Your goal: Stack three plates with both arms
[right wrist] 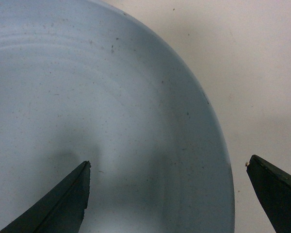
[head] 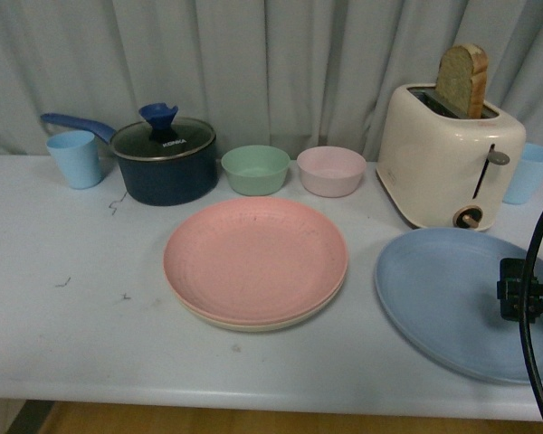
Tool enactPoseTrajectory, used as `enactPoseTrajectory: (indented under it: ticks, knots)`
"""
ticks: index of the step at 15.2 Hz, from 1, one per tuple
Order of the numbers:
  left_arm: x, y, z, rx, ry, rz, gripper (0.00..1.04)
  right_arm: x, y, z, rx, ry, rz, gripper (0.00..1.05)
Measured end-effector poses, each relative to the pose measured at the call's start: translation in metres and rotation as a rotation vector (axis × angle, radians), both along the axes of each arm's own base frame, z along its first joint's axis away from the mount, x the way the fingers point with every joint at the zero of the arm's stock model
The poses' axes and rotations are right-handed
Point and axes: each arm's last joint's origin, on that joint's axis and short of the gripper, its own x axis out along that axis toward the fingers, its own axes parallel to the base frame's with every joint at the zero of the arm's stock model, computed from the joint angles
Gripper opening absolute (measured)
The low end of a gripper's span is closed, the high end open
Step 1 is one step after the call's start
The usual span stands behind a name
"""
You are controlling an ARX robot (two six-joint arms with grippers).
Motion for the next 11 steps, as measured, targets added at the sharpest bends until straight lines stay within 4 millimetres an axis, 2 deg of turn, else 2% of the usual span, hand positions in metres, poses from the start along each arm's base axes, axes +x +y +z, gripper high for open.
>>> enactPoseTrajectory:
  ticks: [2, 4, 9, 11]
  knots:
    - [0.0, 0.0, 0.0, 0.0, 0.0, 0.0, 0.98, 0.0, -0.001, -0.005, 0.005, 0.0, -0.006, 0.97]
    - [0.0, 0.0, 0.0, 0.0, 0.0, 0.0, 0.98, -0.003, -0.005, -0.007, 0.008, -0.005, -0.018, 0.77]
    - [0.0, 0.0, 0.0, 0.0, 0.0, 0.0, 0.98, -0.009, -0.023, -0.009, 0.015, -0.021, -0.046, 0.17]
    - [0.0, 0.0, 0.0, 0.0, 0.0, 0.0, 0.98, -0.013, -0.028, 0.002, 0.052, -0.06, -0.031, 0.03]
